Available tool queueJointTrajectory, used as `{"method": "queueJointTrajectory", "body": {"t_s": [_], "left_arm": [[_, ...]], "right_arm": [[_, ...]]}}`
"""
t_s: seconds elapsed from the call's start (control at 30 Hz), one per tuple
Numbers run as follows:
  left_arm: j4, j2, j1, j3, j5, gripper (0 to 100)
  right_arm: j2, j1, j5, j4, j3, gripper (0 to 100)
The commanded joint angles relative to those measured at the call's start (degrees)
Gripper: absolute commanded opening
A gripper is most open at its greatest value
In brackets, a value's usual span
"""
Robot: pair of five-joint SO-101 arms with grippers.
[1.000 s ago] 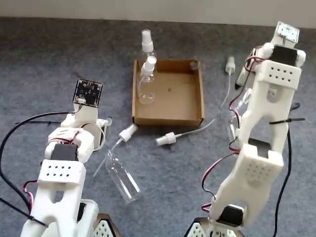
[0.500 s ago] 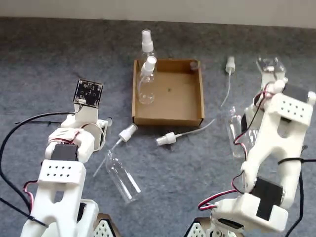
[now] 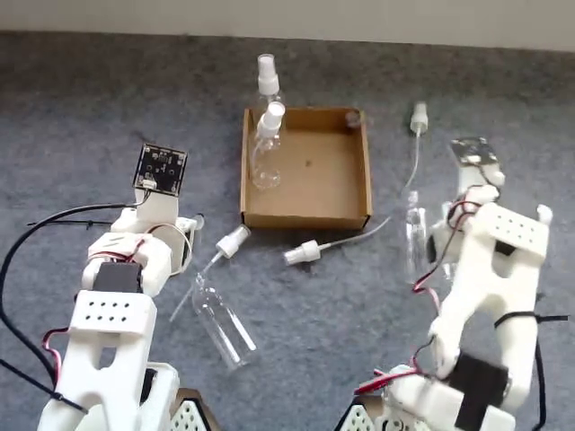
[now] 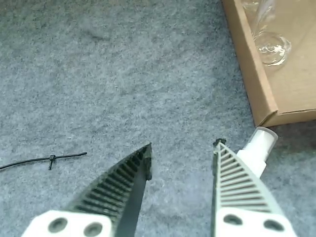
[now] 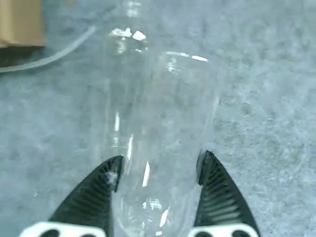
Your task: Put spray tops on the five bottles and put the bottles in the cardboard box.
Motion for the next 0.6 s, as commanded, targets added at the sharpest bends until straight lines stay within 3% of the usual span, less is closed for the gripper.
{"method": "queueJointTrajectory", "body": {"t_s": [0.0,0.17,0.33,0.5,0.57], "left_arm": [[-0.97,-0.57,1.01,-0.31,0.35,20],[-0.97,-0.57,1.01,-0.31,0.35,20],[-0.97,-0.57,1.01,-0.31,0.35,20],[-0.97,-0.57,1.01,-0.31,0.35,20],[-0.97,-0.57,1.01,-0.31,0.35,20]], "right_arm": [[-10.77,-9.36,-3.16,6.02,-0.40,3.4],[-22.11,-24.84,4.04,10.68,1.71,3.4],[-23.52,-40.75,13.01,9.63,14.20,3.4],[-19.21,-46.02,25.93,6.46,19.91,3.5],[-17.36,-46.99,27.87,6.37,19.82,6.1]]}}
